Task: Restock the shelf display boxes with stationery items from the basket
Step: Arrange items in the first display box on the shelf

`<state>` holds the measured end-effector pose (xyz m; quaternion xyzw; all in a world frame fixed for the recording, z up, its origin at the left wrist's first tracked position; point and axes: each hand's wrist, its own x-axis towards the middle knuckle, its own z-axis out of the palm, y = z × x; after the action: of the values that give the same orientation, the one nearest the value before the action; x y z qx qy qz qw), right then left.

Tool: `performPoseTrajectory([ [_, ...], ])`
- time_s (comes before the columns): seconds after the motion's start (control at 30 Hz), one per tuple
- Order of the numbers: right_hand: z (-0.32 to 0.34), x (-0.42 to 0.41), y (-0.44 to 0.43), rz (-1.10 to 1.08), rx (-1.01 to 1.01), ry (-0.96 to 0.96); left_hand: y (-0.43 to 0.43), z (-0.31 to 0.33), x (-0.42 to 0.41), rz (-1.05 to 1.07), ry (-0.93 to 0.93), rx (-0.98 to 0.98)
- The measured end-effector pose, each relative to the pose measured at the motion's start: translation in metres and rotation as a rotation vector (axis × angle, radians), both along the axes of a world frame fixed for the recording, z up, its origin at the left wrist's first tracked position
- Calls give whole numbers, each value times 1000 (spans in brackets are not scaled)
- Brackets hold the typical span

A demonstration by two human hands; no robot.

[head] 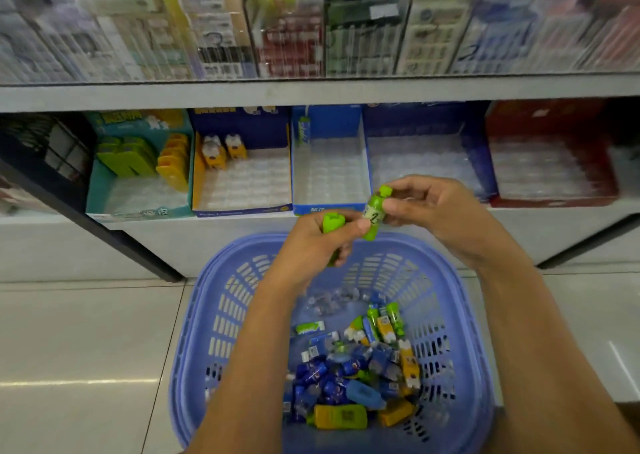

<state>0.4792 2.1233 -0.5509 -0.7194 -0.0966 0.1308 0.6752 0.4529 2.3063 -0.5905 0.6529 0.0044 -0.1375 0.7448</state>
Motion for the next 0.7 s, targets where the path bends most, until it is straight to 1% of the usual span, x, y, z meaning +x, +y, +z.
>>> performPoseTrajectory([
  [0.07,5,15,-11,-53,-38,-55,-14,9,14,49,-32,37],
  [0.13,6,39,-22,-184,-100,-116,-29,15,28,106,-57,81],
  [0.2,6,68,-34,-325,-184,-169,-45,17,42,153,-24,127],
  [0.27,6,94,-41,-399,-325,-233,-59,17,51,165,24,135],
  [0.3,5,106,-44,-418,-355,-262,-65,15,54,151,18,169],
  [0.37,2,124,-41,-416,-365,-309,-74,8,59,90,-39,348],
  [0.43,-3,140,-32,-369,-450,-338,-81,2,59,44,-88,543],
  [0.47,-8,149,-27,-341,-513,-332,-84,-1,59,39,-107,604],
  [0.57,-21,171,-13,-278,-709,-326,-89,-4,57,58,-123,669],
  [0.7,-28,180,-3,-217,-805,-369,-89,-3,58,81,-134,661],
])
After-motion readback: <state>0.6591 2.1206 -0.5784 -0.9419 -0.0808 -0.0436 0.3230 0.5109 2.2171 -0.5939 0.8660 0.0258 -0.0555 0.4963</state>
